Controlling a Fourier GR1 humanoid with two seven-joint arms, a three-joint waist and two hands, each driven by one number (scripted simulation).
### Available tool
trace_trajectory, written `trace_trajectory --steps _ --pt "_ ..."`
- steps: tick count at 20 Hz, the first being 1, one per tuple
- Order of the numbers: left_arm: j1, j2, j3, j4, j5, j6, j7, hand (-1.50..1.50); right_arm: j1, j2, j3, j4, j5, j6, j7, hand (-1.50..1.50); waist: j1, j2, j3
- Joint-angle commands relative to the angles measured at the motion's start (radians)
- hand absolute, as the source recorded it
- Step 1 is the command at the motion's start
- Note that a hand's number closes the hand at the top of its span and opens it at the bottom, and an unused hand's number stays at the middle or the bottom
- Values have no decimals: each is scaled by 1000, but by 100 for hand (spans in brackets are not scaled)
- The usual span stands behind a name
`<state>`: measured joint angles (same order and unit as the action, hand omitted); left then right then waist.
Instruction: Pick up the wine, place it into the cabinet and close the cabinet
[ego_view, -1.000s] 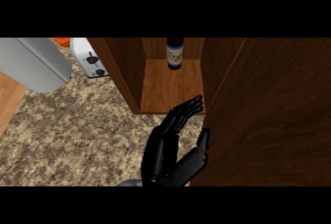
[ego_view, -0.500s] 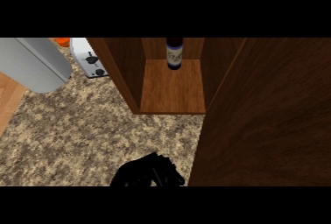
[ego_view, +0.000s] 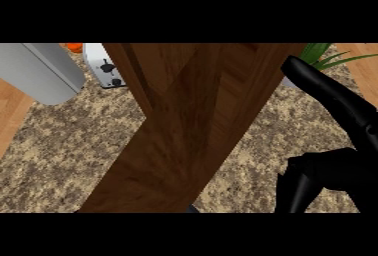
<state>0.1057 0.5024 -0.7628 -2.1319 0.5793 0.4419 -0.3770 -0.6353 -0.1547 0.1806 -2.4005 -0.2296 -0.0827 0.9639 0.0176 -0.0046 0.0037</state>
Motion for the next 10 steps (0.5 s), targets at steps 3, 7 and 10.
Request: trace_trajectory --steps 3,7,10 --pt "167 153 154 -109 121 -155 -94 150 -18 93 170 -87 -43 -55 108 150 5 -7 -7" --pt "272 267 335 -103 239 -302 -140 150 -83 152 297 51 50 -90 66 150 15 -4 -8" --pt "303 328 497 -47 339 -419 -171 150 -156 153 334 113 71 -80 63 150 16 -3 -8"
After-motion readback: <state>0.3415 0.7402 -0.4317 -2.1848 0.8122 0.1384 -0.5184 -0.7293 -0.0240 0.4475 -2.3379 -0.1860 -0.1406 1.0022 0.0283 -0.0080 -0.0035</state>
